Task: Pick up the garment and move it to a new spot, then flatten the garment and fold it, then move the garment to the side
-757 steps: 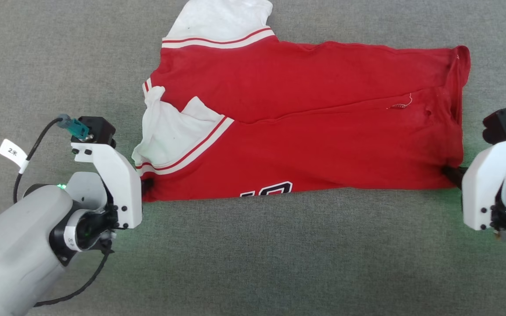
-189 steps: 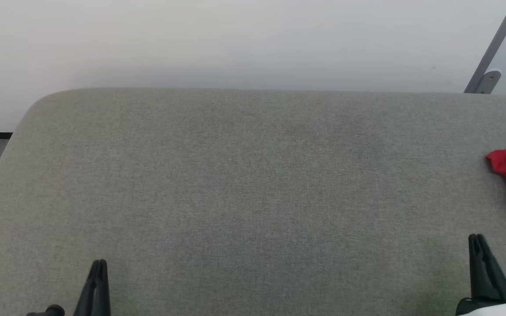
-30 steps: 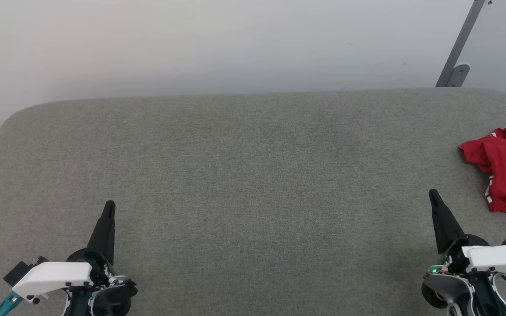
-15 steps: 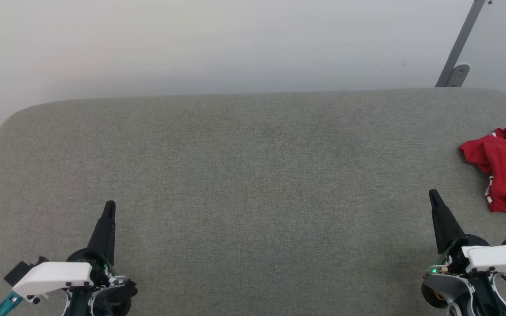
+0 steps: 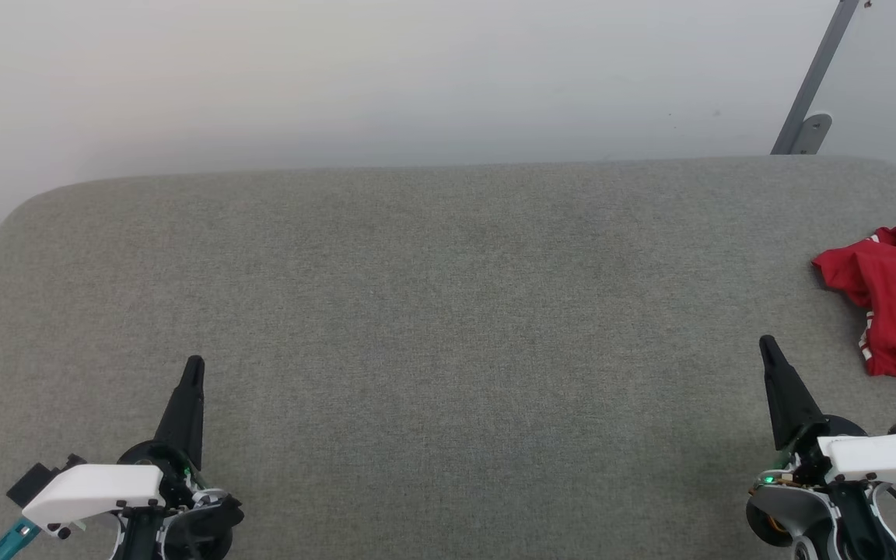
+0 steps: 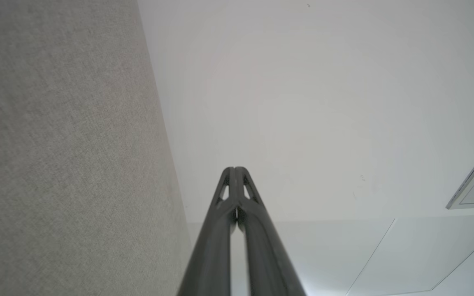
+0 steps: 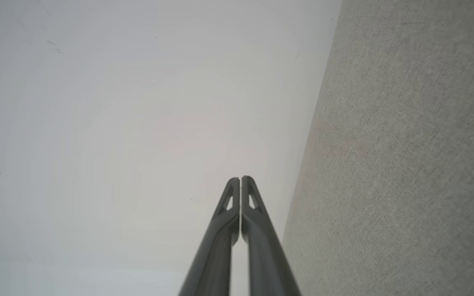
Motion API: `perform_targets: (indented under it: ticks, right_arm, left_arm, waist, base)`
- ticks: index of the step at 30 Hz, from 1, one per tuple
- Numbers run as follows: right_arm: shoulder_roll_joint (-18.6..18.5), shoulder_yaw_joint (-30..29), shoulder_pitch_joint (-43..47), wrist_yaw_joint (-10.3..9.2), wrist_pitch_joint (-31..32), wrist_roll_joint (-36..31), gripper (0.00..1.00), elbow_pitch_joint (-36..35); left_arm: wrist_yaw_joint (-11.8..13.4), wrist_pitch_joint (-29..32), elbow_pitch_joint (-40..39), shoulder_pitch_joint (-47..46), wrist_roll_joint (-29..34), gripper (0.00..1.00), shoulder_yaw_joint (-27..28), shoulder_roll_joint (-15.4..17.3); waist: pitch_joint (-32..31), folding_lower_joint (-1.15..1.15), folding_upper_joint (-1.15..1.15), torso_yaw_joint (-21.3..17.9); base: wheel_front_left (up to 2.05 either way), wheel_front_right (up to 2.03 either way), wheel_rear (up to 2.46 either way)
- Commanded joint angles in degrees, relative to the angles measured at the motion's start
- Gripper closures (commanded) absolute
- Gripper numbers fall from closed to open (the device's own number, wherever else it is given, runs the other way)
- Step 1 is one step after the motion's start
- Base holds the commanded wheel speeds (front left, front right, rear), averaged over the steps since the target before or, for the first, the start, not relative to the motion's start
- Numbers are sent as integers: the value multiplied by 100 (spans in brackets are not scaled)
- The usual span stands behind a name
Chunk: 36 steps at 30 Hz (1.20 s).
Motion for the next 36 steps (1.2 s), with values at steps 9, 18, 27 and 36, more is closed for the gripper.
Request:
perform_targets:
  ticks: [9, 18, 27, 36]
  right_arm:
    - [9, 5, -28, 0, 7, 23, 100, 14]
    - [9, 8, -28, 0, 6, 23, 100, 14]
    - [9, 7, -28, 0, 6, 23, 100, 14]
    - [9, 8, -28, 0, 5, 23, 100, 14]
  left_arm:
    - [-30, 29, 3, -71, 28, 100, 29, -17]
    - [-30, 36, 3, -72, 28, 100, 34, -22]
    - [-30, 35, 3, -73, 34, 100, 40, -26]
    - [-30, 40, 4, -73, 41, 100, 46, -29]
  waist:
    - [0, 0, 0, 0]
    - [0, 0, 0, 0]
    - [0, 0, 0, 0]
    - [0, 0, 0, 0]
  base:
    - [0, 0, 0]
    - [0, 0, 0]
    - [0, 0, 0]
    - [0, 0, 0]
